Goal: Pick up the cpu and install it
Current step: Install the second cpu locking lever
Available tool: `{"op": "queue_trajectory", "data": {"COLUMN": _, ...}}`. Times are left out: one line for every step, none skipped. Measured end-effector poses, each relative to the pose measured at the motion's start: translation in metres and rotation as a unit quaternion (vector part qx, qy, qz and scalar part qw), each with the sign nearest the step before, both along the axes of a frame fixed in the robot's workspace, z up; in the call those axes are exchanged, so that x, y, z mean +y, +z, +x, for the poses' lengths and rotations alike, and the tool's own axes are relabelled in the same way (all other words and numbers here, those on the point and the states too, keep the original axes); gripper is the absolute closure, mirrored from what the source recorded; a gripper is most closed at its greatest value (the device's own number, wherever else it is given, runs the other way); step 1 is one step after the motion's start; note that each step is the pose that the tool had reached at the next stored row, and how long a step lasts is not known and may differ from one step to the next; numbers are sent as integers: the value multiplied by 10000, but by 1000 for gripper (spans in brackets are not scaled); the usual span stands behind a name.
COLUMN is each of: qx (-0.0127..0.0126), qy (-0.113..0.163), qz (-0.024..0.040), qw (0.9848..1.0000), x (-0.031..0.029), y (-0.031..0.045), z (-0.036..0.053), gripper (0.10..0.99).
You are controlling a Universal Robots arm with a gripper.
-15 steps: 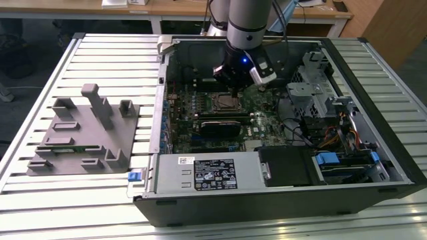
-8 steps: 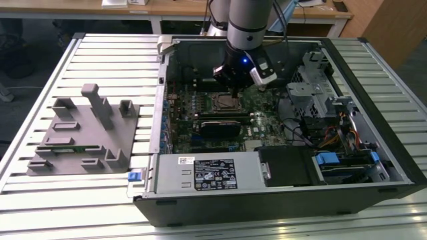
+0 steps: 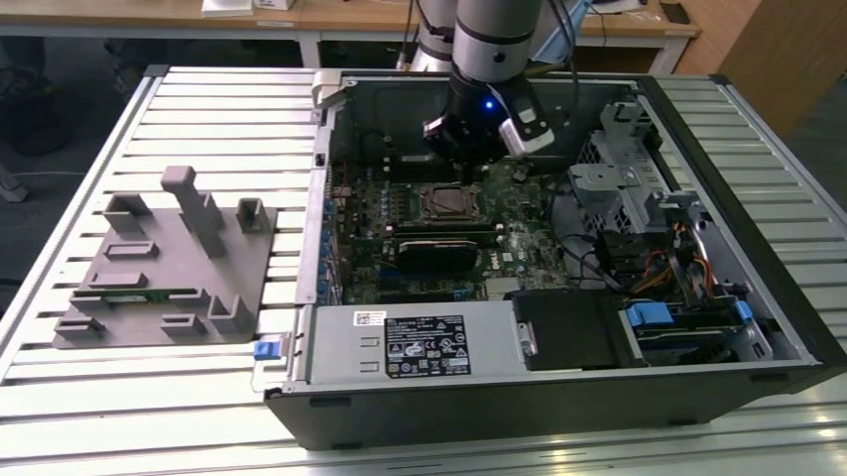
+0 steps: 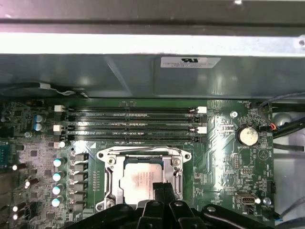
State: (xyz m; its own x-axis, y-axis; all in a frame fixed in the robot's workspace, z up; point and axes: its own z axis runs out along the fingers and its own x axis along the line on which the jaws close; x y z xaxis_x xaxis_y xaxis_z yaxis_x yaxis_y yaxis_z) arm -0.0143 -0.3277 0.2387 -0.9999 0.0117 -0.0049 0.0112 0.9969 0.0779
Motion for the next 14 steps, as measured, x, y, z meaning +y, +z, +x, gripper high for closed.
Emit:
{"op": "queue_trajectory", "data": {"qx": 0, "qy": 0, "qz": 7, "qw": 10000, "x": -10, "y": 0, "z": 0, "gripper": 980}}
{"op": "queue_trajectory", "data": {"qx": 0, "qy": 0, "qz": 7, "qw": 10000, "x": -21, "y": 0, "z": 0, "gripper": 980}}
{"op": "queue_trajectory", "data": {"qx": 0, "qy": 0, "qz": 6, "qw": 10000, "x": -33, "y": 1, "z": 0, "gripper": 980}}
{"op": "queue_trajectory", "data": {"qx": 0, "qy": 0, "qz": 7, "qw": 10000, "x": -44, "y": 0, "z": 0, "gripper": 980}}
{"op": "queue_trajectory", "data": {"qx": 0, "qy": 0, "qz": 7, "qw": 10000, "x": -56, "y": 0, "z": 0, "gripper": 980}}
{"op": "queue_trajectory", "data": {"qx": 0, "qy": 0, "qz": 6, "qw": 10000, "x": -70, "y": 1, "z": 0, "gripper": 980}}
{"op": "queue_trajectory", "data": {"qx": 0, "qy": 0, "qz": 6, "qw": 10000, "x": -86, "y": 1, "z": 0, "gripper": 980}}
{"op": "queue_trajectory", "data": {"qx": 0, "qy": -1, "qz": 6, "qw": 10000, "x": -99, "y": 1, "z": 0, "gripper": 980}}
{"op": "queue_trajectory", "data": {"qx": 0, "qy": 0, "qz": 7, "qw": 10000, "x": -113, "y": 0, "z": 0, "gripper": 980}}
{"op": "queue_trajectory", "data": {"qx": 0, "qy": 0, "qz": 6, "qw": 10000, "x": -127, "y": 0, "z": 0, "gripper": 980}}
{"op": "queue_trajectory", "data": {"qx": 0, "qy": 0, "qz": 7, "qw": 10000, "x": -142, "y": 0, "z": 0, "gripper": 980}}
{"op": "queue_trajectory", "data": {"qx": 0, "qy": 0, "qz": 7, "qw": 10000, "x": -155, "y": 0, "z": 0, "gripper": 980}}
{"op": "queue_trajectory", "data": {"qx": 0, "qy": 0, "qz": 6, "qw": 10000, "x": -166, "y": 1, "z": 0, "gripper": 980}}
{"op": "queue_trajectory", "data": {"qx": 0, "qy": -1, "qz": 6, "qw": 10000, "x": -177, "y": 0, "z": 0, "gripper": 980}}
